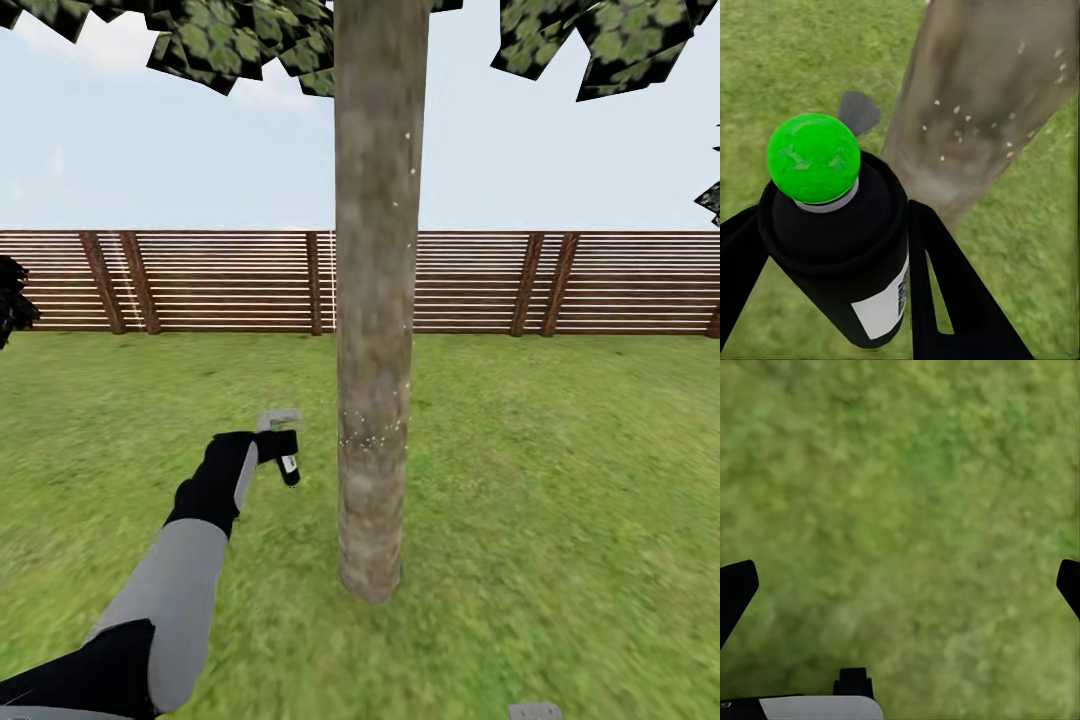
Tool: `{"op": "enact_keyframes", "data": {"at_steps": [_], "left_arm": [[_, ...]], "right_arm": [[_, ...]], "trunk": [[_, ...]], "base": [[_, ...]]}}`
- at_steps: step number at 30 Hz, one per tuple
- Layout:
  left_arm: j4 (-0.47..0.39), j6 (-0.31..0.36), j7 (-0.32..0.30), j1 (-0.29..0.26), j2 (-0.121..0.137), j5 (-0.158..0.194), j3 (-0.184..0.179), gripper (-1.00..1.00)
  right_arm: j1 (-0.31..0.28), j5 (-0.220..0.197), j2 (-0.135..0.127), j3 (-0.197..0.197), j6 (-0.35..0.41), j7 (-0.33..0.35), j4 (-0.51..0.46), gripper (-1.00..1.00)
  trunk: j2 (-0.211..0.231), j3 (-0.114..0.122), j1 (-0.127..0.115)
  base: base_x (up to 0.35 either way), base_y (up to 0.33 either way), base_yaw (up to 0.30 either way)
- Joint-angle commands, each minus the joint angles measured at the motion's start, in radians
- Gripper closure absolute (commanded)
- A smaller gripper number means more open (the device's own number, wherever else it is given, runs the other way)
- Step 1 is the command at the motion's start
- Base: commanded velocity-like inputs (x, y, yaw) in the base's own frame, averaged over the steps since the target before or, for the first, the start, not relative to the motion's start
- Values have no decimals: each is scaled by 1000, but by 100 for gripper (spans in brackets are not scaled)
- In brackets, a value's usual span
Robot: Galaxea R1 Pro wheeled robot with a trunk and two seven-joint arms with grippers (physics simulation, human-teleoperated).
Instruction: In the garden, pick up the pesticide atomizer on the floor and spray pesticide onto both trees until each tree trunk is fully covered.
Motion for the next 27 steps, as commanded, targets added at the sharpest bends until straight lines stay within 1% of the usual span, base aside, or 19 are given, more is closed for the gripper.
{"op": "enact_keyframes", "data": {"at_steps": [1, 3, 4, 5, 6, 7, 8, 9, 10, 11, 13, 14, 15, 20, 21, 22, 24, 25, 27], "left_arm": [[-10, 42, -11, -9, -2, -10, 5, 100], [-10, 95, -11, -42, -2, -10, 5, 100], [-9, 104, -11, -52, -2, -10, 5, 100], [8, 127, -11, -104, -2, -11, 5, 100], [34, 134, -11, -157, -2, -11, 5, 100], [56, 137, -11, -192, -2, -12, 5, 100], [66, 139, -10, -209, -2, -12, 5, 100], [81, 140, -10, -241, -2, -12, 5, 100], [94, 143, -10, -284, -2, -12, 6, 100], [101, 158, -10, -323, -2, -12, 6, 100], [106, 210, -9, -374, -2, -12, 6, 100], [106, 221, -9, -387, -2, -12, 6, 100], [108, 247, -9, -438, -2, -12, 6, 100], [152, 265, -10, -565, -2, -12, 6, 100], [158, 266, -11, -585, -2, -3, 6, 100], [160, 266, -11, -593, -2, 12, 6, 100], [158, 266, -13, -602, -2, 57, 7, 100], [157, 265, -13, -605, -2, 84, 8, 100], [158, 265, -13, -607, -2, 98, 11, 100]], "right_arm": [[-1, 5, 0, 2, -2, -4, 1, -100], [-1, 5, 0, 3, -2, -3, 1, -100], [-1, 5, 0, 3, -2, -4, 1, -100], [-1, 5, 0, 3, -1, -4, 1, -100], [-1, 5, 0, 3, -2, -3, 1, -100], [-1, 5, 0, 3, -2, -3, 1, -100], [-1, 5, 0, 3, -2, -3, 1, -100], [-1, 5, 0, 3, -2, -3, 1, -100], [-1, 5, 0, 3, -2, -3, 1, -100], [-1, 5, 1, 3, -2, -3, 1, -100], [-1, 5, 1, 4, -2, -3, 1, -100], [-1, 5, 1, 4, -2, -3, 2, -100], [-1, 5, 1, 4, -2, -3, 2, -100], [-1, 5, 2, 4, -2, -3, 4, -100], [-1, 5, 2, 4, -2, -3, 4, -100], [-1, 5, 2, 4, -2, -3, 5, -100], [-1, 5, 2, 4, -2, -3, 5, -100], [-1, 5, 2, 4, -2, -2, 5, -100], [-1, 5, 2, 4, -2, -3, 5, -100]], "trunk": [[-1, -2, 0], [-1, -2, 0], [-1, -2, 0], [-1, -2, 0], [-1, -2, 0], [-1, -2, 0], [-1, -2, 0], [-1, -2, 0], [-1, -2, 0], [-1, -2, 0], [-1, -2, 0], [-1, -2, 0], [-1, -2, 0], [-1, -2, 0], [-1, -2, 0], [-1, -2, 0], [-1, -2, 0], [-1, -2, 0], [-1, -2, 0]], "base": [[0, 0, 0], [0, 0, 0], [0, 0, 0], [0, 0, 0], [0, 0, 0], [0, 0, 0], [0, 0, 0], [0, 0, 0], [0, 0, 0], [0, 0, 0], [0, 0, 0], [0, 0, 0], [0, 0, 0], [0, 0, 0], [0, 0, 0], [0, 0, 0], [0, 0, 0], [0, 0, 0], [-150, 34, 0]]}}
